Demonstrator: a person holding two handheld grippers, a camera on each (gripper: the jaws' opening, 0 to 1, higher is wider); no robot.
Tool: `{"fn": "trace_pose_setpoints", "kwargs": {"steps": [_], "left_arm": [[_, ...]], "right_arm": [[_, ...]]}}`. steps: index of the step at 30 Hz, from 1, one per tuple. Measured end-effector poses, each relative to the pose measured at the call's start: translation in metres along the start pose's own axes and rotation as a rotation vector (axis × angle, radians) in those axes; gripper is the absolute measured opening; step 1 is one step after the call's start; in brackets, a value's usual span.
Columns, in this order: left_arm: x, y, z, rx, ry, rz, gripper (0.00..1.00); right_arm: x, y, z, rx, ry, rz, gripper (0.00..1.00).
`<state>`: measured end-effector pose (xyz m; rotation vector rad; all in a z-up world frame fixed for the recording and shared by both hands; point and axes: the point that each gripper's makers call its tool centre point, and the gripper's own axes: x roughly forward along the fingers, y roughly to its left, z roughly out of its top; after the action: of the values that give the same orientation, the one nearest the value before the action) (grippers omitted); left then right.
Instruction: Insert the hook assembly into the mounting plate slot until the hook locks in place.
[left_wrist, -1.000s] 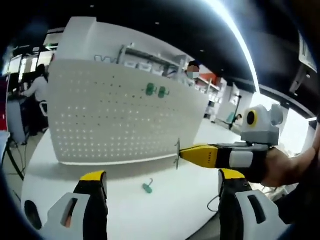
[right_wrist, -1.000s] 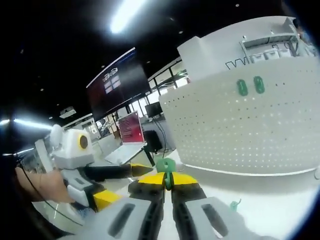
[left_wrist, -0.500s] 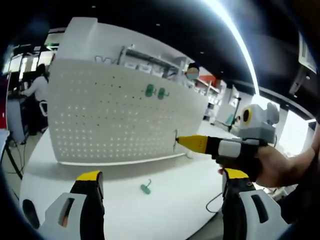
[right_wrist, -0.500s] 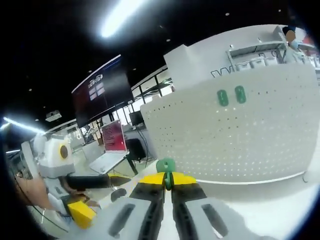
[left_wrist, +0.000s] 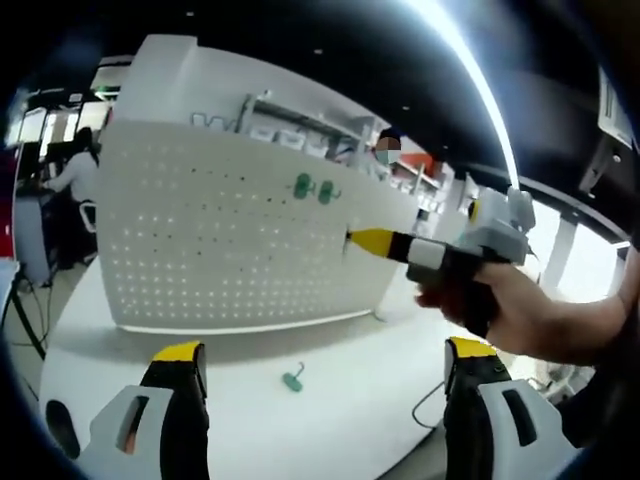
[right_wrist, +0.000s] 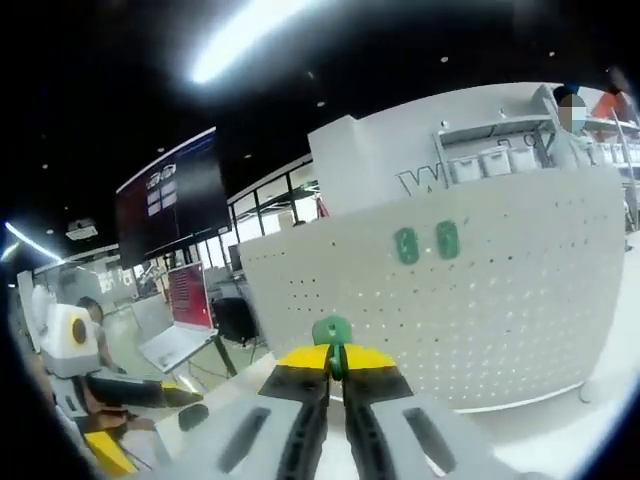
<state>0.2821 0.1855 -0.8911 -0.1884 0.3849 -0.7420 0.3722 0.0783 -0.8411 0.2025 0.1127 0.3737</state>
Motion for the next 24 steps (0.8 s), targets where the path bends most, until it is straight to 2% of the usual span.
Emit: {"fn": "trace_pose_setpoints", "kwargs": {"steps": [10,16,24], "left_arm": [[0.001,0.006,-0.004,-0.018,0.008,0.009,0.99],[0.001,0.011,-0.003,-0.021,0.01,0.017,0.99],[0.001,0.016,-0.005,-0.026,0.016,0.024,0.98]], "right_arm": [[0.016,-0.041,0.015,-0.024,-0.026,-0.086,0.01],[0.023,-0.059,0.025,-0.041,-0.039,-0.117,0.01],[0.035,-0.088,0.045,-0.053,-0.073,-0.172,0.01]]}}
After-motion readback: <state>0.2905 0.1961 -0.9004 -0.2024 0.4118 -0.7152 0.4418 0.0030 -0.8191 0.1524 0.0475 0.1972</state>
